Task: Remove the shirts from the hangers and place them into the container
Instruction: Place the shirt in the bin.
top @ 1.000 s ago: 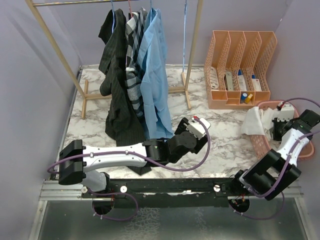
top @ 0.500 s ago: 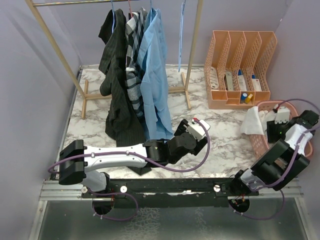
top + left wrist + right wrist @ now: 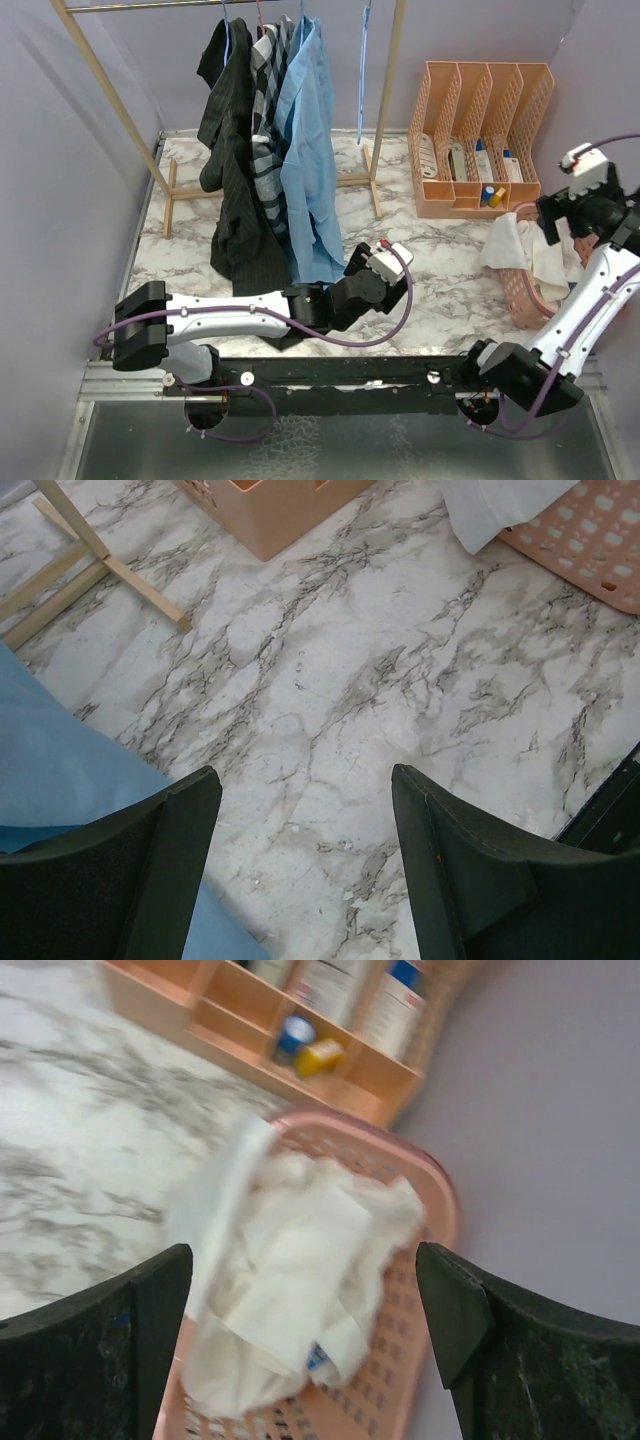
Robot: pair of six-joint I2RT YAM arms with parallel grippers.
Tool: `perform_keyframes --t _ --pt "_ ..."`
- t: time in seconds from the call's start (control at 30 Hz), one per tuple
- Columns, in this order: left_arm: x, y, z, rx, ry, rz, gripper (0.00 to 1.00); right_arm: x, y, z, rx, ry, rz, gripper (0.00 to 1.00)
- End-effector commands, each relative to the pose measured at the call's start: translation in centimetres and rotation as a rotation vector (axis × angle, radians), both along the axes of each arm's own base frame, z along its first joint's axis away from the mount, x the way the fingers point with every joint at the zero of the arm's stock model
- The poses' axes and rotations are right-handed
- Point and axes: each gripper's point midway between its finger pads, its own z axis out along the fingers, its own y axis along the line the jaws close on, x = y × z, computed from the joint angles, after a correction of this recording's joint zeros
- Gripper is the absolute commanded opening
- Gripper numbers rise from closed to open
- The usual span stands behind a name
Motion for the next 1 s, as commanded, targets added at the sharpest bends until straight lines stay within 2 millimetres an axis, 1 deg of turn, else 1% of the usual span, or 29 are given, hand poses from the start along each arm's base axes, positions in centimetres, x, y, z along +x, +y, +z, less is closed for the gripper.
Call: perform_keyframes --t 0.0,0.1,0.13,0.27,0.33,0.4,0.5,0.6,0.73,0.83,0.97 --pt "-0.5 -0.7 2.1 -0.094 0.002 -0.021 0.72 -0.1 8.1 -3.9 0.176 0.198 0.14 0.9" --pt "-0.5 -1.2 2.0 -0.093 0.006 -0.029 0.72 0.4 11.9 -7.1 0.184 0.299 0.148 0.85" --pt "-0.5 -1.3 2.1 -0.093 0.007 -0.03 0.72 0.5 12.9 -8.0 0.191 0.324 0.152 0.84" --pt "-0.6 -1.5 2.5 -0.1 0.011 -0.034 0.72 0.7 15.2 -11.9 0.186 0.409 0.148 0.8" --pt "-0.4 -1.4 2.6 -0.093 0.006 -0.028 0.72 1.6 15.6 -13.1 0.146 0.403 0.128 0.79" --pt "-0.3 -1.3 2.7 -0.089 0.003 -0.019 0.72 2.7 14.5 -13.6 0.085 0.375 0.077 0.8" --pt "-0.2 -1.1 2.6 -0.09 0.004 -0.01 0.72 4.1 12.9 -14.4 0.0 0.356 0.037 0.84" --pt "-0.3 -0.8 2.1 -0.094 0.011 0.0 0.72 4.7 11.7 -15.7 -0.077 0.362 0.018 0.85" --pt "-0.3 -0.3 1.4 -0.118 0.018 0.009 0.71 5.2 10.0 -17.0 -0.181 0.339 -0.008 0.85" --pt "-0.3 0.1 0.9 -0.126 0.013 0.014 0.71 5.6 9.2 -17.5 -0.247 0.311 -0.01 0.86" --pt "-0.4 0.6 0.4 -0.131 0.006 0.014 0.71 6.3 8.0 -17.1 -0.351 0.279 -0.006 0.87"
